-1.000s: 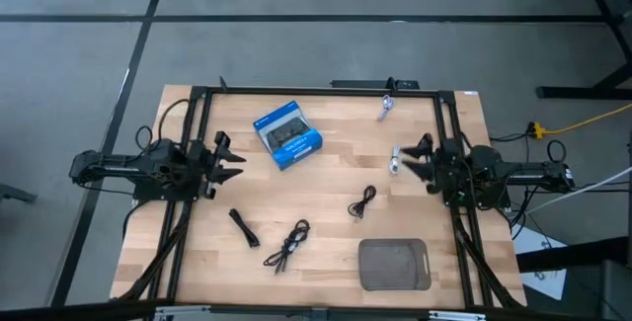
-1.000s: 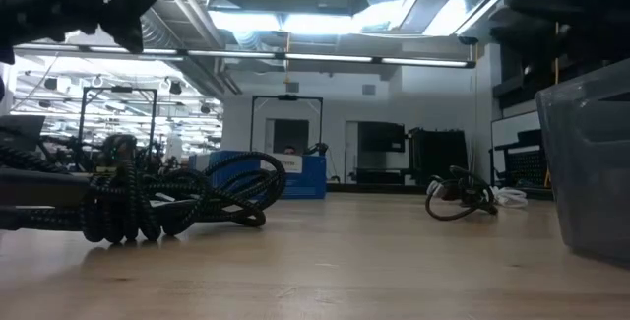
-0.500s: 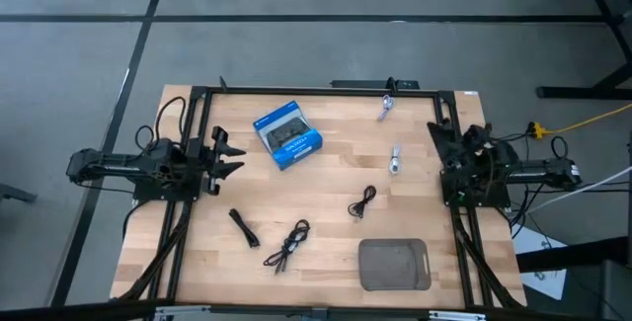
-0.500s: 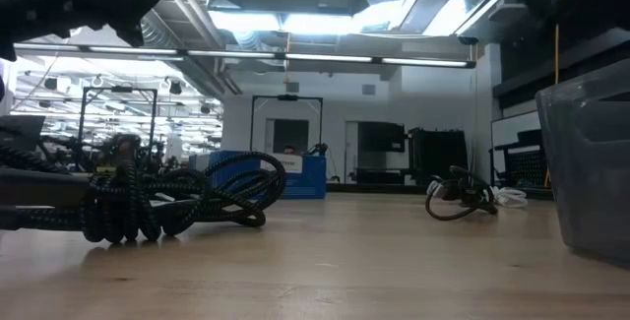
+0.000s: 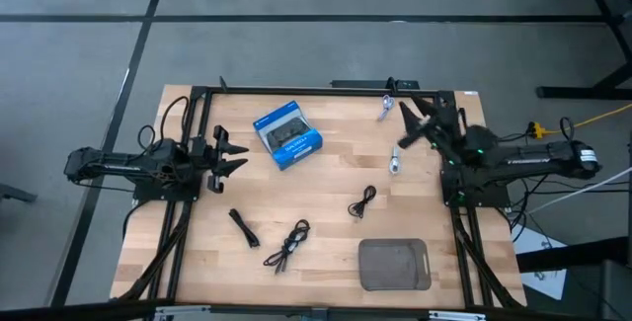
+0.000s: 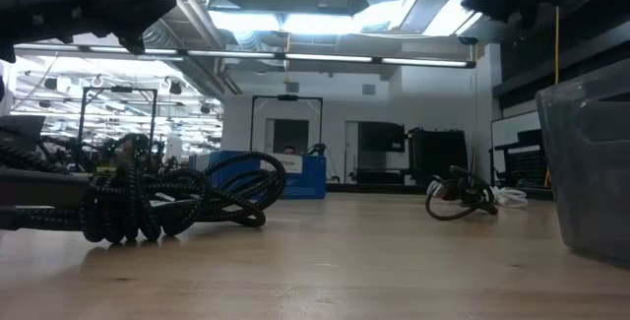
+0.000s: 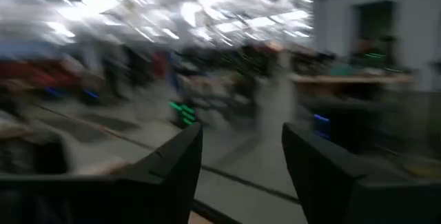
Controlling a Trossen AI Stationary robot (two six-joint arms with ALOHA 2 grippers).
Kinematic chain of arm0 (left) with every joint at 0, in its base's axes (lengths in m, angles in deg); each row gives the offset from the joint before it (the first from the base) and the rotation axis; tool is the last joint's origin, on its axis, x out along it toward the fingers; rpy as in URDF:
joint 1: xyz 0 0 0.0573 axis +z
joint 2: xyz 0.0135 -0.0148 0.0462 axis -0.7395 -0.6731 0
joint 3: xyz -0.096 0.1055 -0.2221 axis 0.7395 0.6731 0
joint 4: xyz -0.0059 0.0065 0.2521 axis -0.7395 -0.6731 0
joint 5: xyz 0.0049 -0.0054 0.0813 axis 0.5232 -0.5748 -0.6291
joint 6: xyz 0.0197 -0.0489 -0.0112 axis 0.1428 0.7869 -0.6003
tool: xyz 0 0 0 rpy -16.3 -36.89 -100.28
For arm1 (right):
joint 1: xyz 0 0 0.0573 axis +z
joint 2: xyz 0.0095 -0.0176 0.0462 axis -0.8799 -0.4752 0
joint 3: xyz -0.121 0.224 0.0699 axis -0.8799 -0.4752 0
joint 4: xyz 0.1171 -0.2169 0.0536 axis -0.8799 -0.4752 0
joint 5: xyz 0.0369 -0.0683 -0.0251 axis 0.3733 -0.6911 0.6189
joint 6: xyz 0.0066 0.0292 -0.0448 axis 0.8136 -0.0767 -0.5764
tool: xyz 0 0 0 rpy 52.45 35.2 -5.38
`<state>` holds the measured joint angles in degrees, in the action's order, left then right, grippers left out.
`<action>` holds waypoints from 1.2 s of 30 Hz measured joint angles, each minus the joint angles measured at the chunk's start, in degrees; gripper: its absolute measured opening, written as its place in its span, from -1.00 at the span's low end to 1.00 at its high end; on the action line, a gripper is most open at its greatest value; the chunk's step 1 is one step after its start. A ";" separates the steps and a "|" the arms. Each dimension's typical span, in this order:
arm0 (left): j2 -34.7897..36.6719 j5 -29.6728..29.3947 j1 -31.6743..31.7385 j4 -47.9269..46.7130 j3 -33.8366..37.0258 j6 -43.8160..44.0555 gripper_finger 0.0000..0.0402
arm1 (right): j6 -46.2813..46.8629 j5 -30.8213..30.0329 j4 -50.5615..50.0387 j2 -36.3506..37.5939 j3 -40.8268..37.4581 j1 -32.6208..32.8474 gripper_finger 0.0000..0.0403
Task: Pick and place USB-C Cables
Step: Put the left black usb cable into the grey transparent bin
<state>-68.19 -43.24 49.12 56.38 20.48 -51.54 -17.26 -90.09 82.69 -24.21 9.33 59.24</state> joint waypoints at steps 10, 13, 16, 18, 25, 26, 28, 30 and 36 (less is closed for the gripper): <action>0.00 -0.18 0.00 0.00 0.00 -0.18 -0.35 | 7.57 6.81 -20.81 -17.18 14.27 -13.10 0.01; 0.00 -0.18 0.00 0.01 0.00 -0.07 -0.35 | 10.53 9.91 -28.76 -21.06 18.47 -17.20 0.01; 0.00 -1.40 -0.04 0.02 0.00 0.65 -0.35 | 15.64 15.63 -38.55 -23.89 22.17 -20.94 0.01; -0.02 -4.84 -0.02 -0.07 0.00 5.40 -0.35 | 20.09 21.57 -45.62 -25.03 23.70 -22.58 0.01; -8.54 -12.45 0.00 0.09 -4.08 10.14 -0.35 | 25.04 30.54 -55.70 -25.43 24.20 -22.41 0.01; -10.68 -12.39 0.00 0.06 -5.88 9.59 -0.35 | 25.06 30.45 -56.11 -25.25 24.20 -22.06 0.01; -15.94 -11.54 -0.01 -0.47 -9.92 7.30 -0.35 | 25.07 29.54 -56.25 -24.90 24.20 -21.43 0.01; -21.68 -10.14 0.00 -4.29 -14.72 3.85 -0.35 | 25.03 26.84 -56.31 -24.74 24.20 -20.85 0.01; -33.36 -0.35 -0.21 -37.28 -31.42 3.87 -0.35 | 24.95 22.43 -58.11 -24.74 24.20 -20.57 0.01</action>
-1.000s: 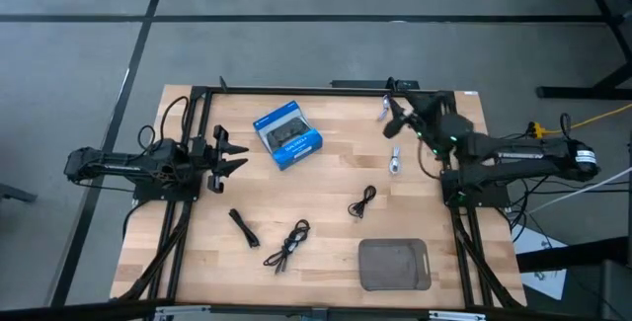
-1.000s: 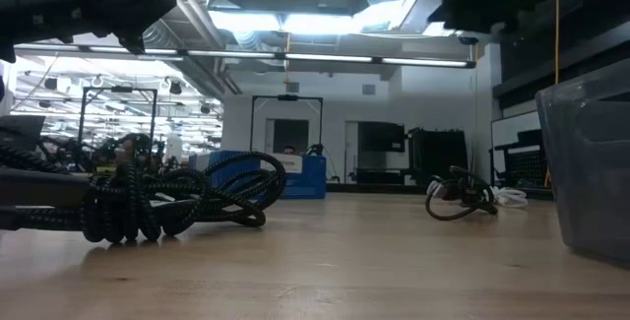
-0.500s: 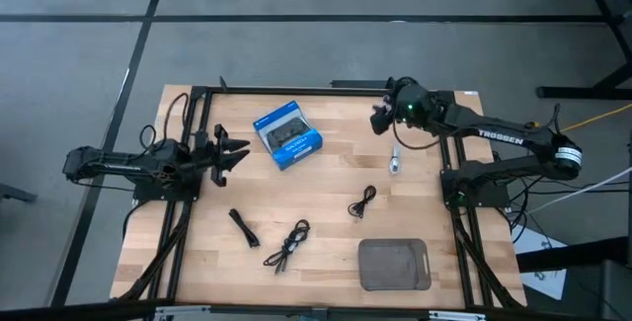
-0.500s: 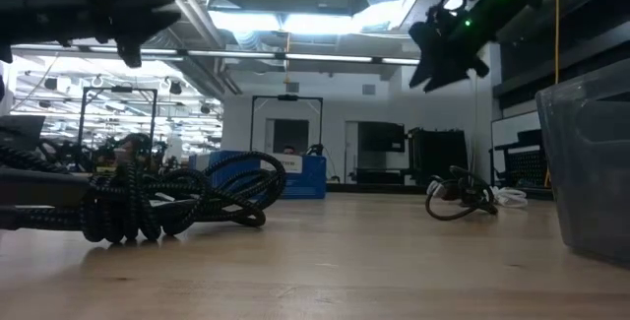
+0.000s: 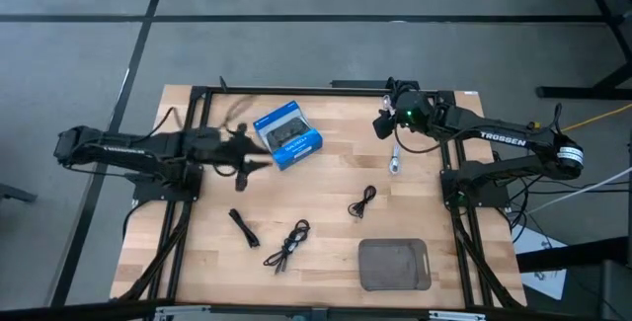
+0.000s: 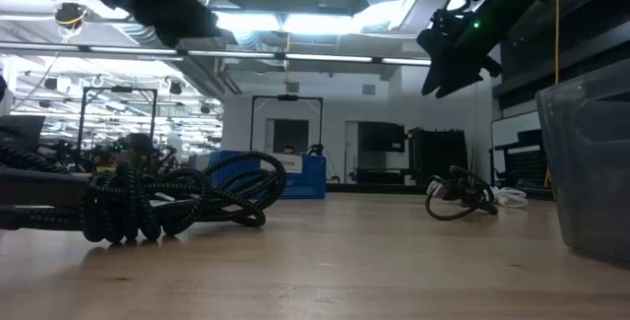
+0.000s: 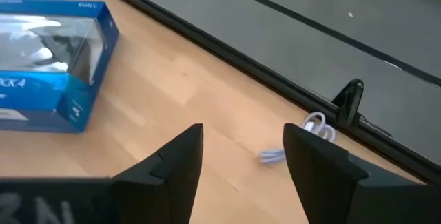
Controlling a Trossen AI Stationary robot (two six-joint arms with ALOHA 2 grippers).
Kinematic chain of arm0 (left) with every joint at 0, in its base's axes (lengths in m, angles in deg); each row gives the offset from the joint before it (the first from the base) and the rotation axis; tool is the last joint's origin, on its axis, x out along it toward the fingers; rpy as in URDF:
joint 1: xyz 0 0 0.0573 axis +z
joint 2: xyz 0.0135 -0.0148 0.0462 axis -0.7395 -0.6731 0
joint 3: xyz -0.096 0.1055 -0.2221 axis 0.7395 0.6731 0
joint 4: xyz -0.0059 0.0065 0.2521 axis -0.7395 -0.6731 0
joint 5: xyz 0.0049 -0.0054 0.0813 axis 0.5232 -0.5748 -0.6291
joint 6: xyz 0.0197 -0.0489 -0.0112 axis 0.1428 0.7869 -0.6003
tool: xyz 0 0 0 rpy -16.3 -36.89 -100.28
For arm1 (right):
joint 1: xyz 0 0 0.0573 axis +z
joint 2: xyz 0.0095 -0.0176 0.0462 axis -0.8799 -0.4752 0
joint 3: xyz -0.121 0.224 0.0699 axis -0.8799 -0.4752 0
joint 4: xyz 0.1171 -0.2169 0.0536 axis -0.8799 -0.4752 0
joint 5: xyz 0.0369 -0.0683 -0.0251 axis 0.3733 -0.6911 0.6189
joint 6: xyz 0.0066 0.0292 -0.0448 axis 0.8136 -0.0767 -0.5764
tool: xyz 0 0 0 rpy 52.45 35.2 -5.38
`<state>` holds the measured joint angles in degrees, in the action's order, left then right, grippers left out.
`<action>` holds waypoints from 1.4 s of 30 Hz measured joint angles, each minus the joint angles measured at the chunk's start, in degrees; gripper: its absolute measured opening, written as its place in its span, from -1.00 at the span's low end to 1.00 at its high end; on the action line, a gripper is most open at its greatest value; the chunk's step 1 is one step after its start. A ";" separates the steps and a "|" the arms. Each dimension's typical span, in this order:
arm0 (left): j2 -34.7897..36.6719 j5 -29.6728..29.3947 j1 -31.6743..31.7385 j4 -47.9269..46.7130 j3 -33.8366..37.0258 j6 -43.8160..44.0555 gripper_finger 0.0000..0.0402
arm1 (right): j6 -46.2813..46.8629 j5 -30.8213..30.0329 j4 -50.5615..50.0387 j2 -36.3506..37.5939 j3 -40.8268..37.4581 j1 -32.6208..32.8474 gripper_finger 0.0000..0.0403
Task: Pick and place USB-C Cables
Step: Put the left black usb cable into the grey transparent bin
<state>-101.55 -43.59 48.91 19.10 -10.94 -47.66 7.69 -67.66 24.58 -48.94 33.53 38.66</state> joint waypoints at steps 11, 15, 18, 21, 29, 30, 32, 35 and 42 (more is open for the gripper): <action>-13.78 12.58 -13.11 -29.28 -15.07 3.30 -0.35 | 0.05 0.02 -1.56 -0.02 0.00 0.02 0.01; -19.61 10.66 -17.88 -31.76 -15.07 3.21 -0.35 | -0.01 0.02 -1.58 -0.02 0.00 0.02 0.01; -24.90 10.31 -20.54 -33.16 -15.04 3.21 -0.35 | 0.03 0.02 -1.62 -0.02 0.00 0.02 0.01; -29.71 10.26 -22.75 -33.41 -15.03 3.19 -0.35 | 0.09 0.02 -1.67 -0.02 0.00 0.02 0.01; -39.55 9.82 -27.48 -33.47 -15.03 3.17 -0.35 | 1.41 0.02 -2.07 -0.02 0.00 0.02 0.01; -40.71 9.29 -28.02 -33.47 -15.03 3.17 -0.35 | 1.41 0.02 -2.08 -0.02 0.00 0.02 0.01; -42.88 8.65 -28.94 -33.47 -15.03 3.15 -0.35 | 1.39 0.02 -2.09 -0.02 0.00 0.02 0.01; -46.08 5.27 -30.11 -33.31 -15.03 3.15 -0.35 | 1.39 0.02 -2.08 -0.02 0.00 0.02 0.01; -51.26 3.03 -30.83 -32.88 -15.60 5.54 -0.35 | 1.39 0.98 -2.26 -0.02 0.00 0.04 0.01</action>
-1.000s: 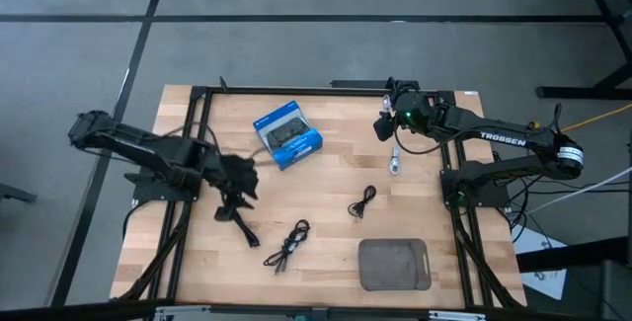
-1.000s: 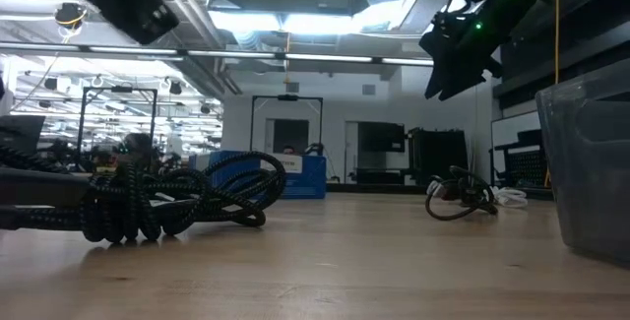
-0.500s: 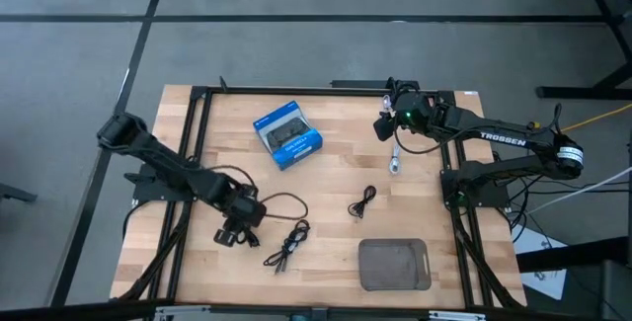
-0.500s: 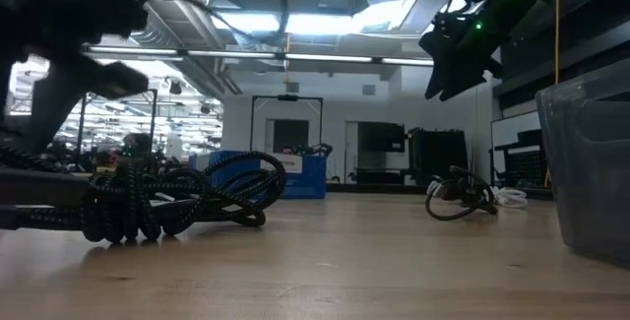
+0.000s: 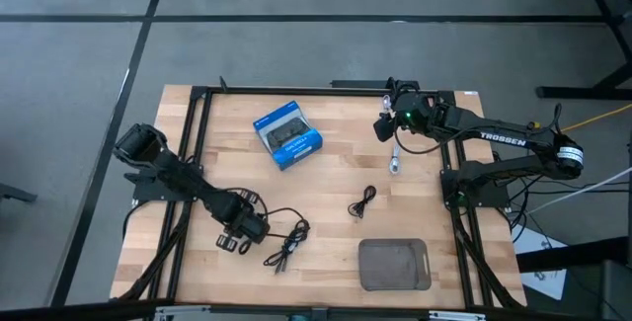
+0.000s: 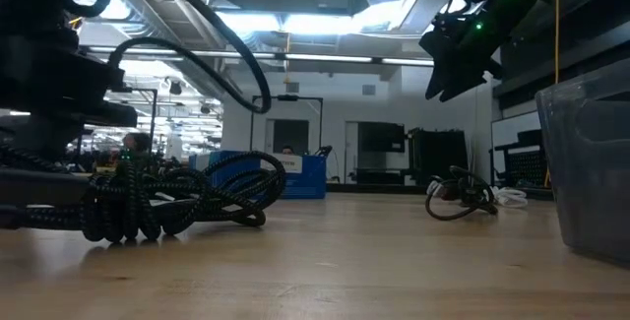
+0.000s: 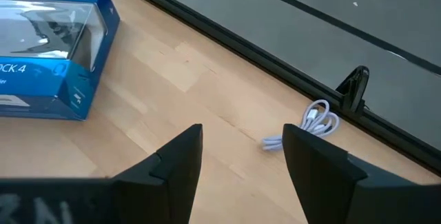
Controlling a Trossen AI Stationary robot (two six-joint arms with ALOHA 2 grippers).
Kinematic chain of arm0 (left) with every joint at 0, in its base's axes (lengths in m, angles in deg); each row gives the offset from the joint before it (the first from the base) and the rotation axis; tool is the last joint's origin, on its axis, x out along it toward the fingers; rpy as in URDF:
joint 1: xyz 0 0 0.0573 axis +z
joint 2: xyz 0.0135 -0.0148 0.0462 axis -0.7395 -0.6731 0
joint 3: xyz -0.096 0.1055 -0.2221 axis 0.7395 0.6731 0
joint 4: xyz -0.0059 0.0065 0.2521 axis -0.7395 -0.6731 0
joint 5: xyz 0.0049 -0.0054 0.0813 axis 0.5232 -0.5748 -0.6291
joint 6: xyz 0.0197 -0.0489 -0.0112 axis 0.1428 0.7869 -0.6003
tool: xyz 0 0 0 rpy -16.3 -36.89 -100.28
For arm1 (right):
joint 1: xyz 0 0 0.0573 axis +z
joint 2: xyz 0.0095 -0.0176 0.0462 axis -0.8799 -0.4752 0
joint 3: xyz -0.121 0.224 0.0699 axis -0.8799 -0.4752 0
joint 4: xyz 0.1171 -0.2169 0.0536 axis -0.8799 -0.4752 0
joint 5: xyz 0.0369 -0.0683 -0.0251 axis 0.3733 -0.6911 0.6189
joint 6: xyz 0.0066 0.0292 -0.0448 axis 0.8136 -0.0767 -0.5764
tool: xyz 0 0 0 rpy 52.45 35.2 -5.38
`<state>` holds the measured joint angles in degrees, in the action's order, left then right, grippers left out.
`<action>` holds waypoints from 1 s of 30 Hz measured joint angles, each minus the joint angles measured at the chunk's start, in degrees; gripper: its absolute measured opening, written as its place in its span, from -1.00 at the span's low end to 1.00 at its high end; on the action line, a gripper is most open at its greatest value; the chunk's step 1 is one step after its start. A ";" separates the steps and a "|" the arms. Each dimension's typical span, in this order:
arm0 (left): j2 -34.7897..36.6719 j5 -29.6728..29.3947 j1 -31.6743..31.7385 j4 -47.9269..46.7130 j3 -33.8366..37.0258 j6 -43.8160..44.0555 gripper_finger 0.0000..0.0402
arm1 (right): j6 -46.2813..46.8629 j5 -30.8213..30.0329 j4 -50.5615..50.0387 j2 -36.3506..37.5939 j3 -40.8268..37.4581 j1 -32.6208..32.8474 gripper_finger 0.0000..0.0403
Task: Pick and place USB-C Cables
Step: Put the left black usb cable into the grey transparent bin
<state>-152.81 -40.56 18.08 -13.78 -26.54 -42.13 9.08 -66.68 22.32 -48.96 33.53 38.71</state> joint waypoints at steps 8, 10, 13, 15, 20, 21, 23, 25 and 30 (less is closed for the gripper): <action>1.54 1.15 1.23 -1.55 -1.10 15.65 -0.74 | -0.06 0.28 -1.24 -0.02 -0.02 0.02 0.01; 2.05 1.12 1.26 -1.39 -1.91 16.08 -0.83 | -0.07 0.44 -1.25 -0.02 -0.02 0.02 0.01; 3.58 -0.91 1.25 -0.67 -4.83 15.88 -0.83 | 0.06 1.24 -1.35 -0.02 -0.02 0.02 0.01; 4.47 -4.57 1.37 -2.31 -7.03 15.42 -0.83 | -0.18 4.72 -1.06 -0.01 -0.03 0.02 0.01; 7.94 -20.27 4.04 -3.93 -14.48 13.04 -0.83 | -6.08 13.63 3.69 2.43 0.78 0.20 0.01; 7.98 -22.60 5.08 -2.21 -15.60 11.33 -0.83 | -7.10 13.35 4.74 3.22 1.71 0.37 0.01; 7.66 -23.58 7.68 5.13 -16.67 5.02 -0.83 | -10.05 10.42 6.45 5.46 3.66 0.67 0.01; 6.94 -19.60 11.07 16.96 -16.83 -2.96 -0.83 | -13.17 8.15 10.78 7.78 5.63 1.10 0.01; -1.01 -1.54 18.43 44.29 -19.07 -15.08 -0.83 | -20.00 10.28 19.26 13.49 10.62 1.81 0.01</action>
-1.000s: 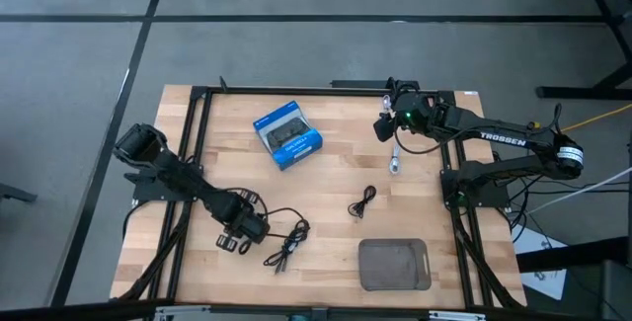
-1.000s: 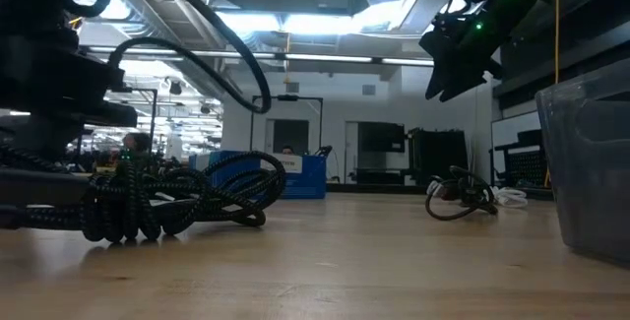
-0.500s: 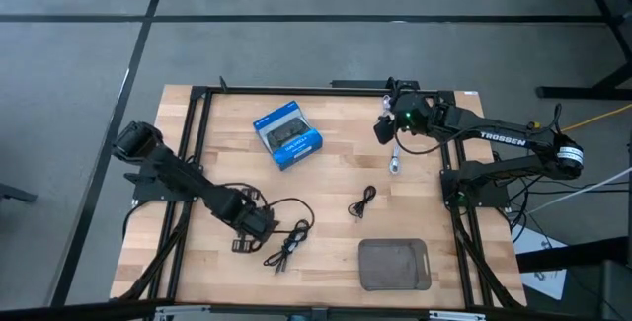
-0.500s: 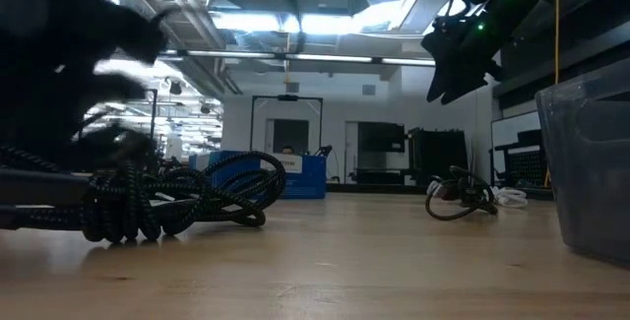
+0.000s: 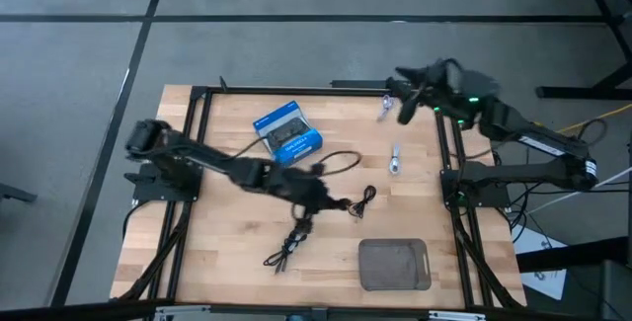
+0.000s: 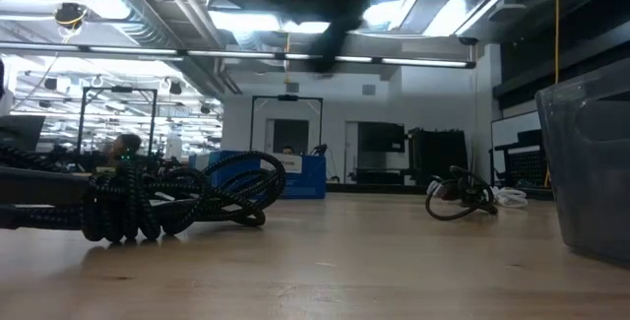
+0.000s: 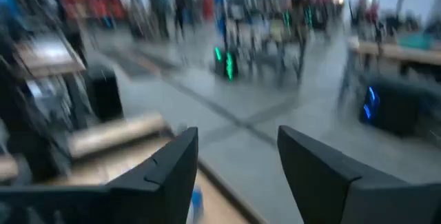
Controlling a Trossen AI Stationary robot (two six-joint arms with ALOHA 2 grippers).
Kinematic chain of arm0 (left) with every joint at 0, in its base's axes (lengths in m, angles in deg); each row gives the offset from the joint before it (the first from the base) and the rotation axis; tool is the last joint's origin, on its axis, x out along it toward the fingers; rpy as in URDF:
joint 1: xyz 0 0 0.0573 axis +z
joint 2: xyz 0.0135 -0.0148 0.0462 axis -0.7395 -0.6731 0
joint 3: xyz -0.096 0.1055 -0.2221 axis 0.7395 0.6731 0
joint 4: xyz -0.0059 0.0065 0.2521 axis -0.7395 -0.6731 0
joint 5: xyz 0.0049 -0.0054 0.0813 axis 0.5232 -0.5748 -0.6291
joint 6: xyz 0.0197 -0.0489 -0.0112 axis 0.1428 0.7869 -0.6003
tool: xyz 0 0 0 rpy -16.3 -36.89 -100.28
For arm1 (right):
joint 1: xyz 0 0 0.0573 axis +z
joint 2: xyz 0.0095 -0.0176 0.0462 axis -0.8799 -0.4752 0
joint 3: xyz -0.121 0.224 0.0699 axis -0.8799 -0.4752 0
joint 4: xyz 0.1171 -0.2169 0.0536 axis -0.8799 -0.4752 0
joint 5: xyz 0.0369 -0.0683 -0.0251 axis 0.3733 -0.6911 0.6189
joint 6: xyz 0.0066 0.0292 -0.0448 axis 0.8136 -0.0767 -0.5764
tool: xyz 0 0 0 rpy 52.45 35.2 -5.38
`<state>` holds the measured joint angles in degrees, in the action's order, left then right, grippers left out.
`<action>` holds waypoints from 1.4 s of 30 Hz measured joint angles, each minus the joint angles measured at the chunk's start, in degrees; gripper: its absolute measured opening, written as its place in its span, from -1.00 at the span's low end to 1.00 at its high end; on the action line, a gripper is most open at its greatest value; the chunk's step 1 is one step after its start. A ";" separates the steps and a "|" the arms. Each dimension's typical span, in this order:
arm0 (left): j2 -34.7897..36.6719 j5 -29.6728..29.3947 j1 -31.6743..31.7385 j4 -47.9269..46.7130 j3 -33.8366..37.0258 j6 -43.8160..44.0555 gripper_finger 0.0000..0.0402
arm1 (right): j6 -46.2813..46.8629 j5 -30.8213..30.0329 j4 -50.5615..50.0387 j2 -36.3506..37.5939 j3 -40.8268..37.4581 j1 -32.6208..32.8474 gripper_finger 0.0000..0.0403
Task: Pick and place USB-C Cables
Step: Put the left black usb cable into the grey transparent bin, then put the light violet usb cable into the grey transparent bin
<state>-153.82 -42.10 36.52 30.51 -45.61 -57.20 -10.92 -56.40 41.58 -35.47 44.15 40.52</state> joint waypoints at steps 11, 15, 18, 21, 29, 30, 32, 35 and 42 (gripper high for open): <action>-27.75 17.10 0.75 -14.06 -41.29 6.55 -0.83 | 0.22 1.62 -4.20 4.73 7.00 -0.03 0.01; -35.41 17.56 -0.70 -20.23 -54.42 13.66 -0.83 | 0.23 0.47 -7.99 5.51 7.00 -0.08 0.01; -39.78 16.90 -2.48 -20.62 -61.77 16.16 -0.83 | 0.22 -0.29 -10.38 6.36 7.06 -0.11 0.01; -43.63 17.12 -3.75 -20.41 -65.56 19.90 -0.83 | 0.22 -0.27 -11.69 7.48 7.06 -0.11 0.01; -46.88 18.65 -4.56 -20.25 -66.00 30.98 -0.66 | 0.58 -0.27 -18.23 11.37 7.09 -0.10 0.01; -46.89 19.37 -4.44 -20.66 -66.00 31.07 -0.58 | 0.59 -0.27 -18.94 11.87 7.09 -0.10 0.01; -46.87 19.57 -4.05 -21.06 -66.00 30.85 -0.45 | 0.59 -0.29 -20.14 12.76 7.09 -0.08 0.01; -46.87 20.07 -3.40 -20.73 -66.00 30.79 -0.35 | 0.61 -0.29 -21.81 14.05 7.09 -0.10 0.01; -46.82 34.66 0.84 -20.68 -66.15 31.55 -0.32 | 0.96 -0.31 -29.97 16.61 7.09 -0.09 0.01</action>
<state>-200.65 -7.44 37.36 9.83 -111.75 -25.65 -9.96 -56.71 11.61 -18.86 51.23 40.43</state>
